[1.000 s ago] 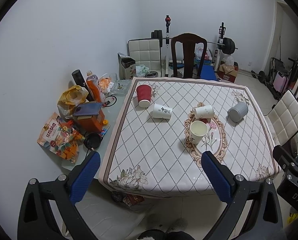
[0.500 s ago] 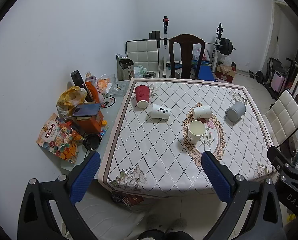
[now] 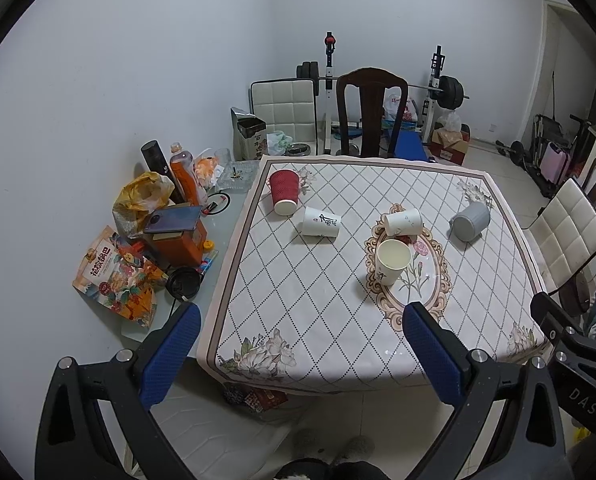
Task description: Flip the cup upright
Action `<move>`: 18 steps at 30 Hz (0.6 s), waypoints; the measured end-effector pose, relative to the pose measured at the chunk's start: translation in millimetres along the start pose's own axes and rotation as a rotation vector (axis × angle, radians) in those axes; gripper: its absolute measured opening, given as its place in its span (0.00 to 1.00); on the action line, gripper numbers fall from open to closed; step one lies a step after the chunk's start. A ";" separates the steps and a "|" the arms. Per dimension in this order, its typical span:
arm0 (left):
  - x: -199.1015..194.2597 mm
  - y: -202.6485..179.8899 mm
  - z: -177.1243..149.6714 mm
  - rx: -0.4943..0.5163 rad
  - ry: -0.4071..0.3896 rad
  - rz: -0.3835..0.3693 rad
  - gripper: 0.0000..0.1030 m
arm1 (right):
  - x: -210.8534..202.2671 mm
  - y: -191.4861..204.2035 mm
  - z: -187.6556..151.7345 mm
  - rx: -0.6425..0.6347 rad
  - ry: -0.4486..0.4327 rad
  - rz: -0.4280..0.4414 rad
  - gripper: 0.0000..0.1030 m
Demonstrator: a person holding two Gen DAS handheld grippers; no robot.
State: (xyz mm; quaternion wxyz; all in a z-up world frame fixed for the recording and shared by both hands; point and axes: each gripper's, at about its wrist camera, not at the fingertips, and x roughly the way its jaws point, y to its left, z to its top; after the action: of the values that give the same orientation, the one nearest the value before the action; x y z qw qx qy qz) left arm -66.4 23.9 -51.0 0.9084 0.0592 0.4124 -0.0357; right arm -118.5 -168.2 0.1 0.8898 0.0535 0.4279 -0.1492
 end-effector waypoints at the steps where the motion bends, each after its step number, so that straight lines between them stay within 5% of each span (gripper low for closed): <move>1: -0.5 -0.3 -0.2 0.001 -0.001 0.000 1.00 | -0.7 1.4 -2.2 0.000 0.000 0.000 1.00; 18: -0.6 0.9 -2.5 0.002 0.002 -0.004 1.00 | -0.1 0.8 0.2 -0.001 0.001 0.002 1.00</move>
State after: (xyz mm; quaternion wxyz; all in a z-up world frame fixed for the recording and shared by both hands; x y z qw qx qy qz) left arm -68.5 25.1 -52.1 0.9079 0.0591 0.4133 -0.0376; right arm -118.2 -167.4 0.2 0.8897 0.0536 0.4286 -0.1479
